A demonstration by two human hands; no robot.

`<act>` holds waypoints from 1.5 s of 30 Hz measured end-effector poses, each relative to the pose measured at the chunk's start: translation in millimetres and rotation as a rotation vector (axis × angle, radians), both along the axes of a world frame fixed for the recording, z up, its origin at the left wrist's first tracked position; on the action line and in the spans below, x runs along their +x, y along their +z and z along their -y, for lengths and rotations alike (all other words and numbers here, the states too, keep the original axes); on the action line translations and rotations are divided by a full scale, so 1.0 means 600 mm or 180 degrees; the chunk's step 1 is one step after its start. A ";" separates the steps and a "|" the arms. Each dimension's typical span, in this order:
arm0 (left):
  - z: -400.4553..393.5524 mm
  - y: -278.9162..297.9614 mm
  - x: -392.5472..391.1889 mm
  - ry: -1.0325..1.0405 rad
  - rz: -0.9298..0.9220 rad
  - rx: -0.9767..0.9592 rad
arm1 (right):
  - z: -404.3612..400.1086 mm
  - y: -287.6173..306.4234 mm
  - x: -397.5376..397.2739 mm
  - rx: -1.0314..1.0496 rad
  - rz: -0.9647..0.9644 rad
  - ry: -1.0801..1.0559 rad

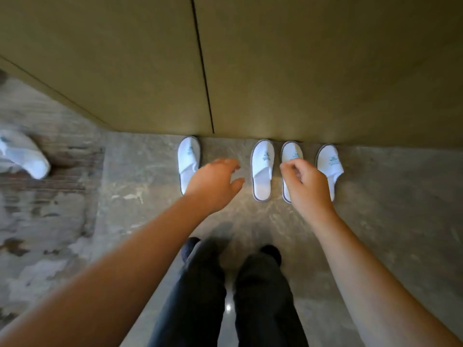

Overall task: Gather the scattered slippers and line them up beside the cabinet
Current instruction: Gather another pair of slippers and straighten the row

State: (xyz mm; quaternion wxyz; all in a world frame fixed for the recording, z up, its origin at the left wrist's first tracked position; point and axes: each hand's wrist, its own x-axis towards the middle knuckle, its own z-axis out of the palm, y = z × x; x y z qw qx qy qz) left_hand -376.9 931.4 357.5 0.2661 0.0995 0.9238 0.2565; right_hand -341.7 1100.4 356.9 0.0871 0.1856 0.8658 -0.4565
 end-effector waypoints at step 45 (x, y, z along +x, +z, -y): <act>1.057 0.478 0.465 0.5281 -0.1019 -0.0196 | 1.171 0.429 0.067 -0.0506 -0.0001 0.4556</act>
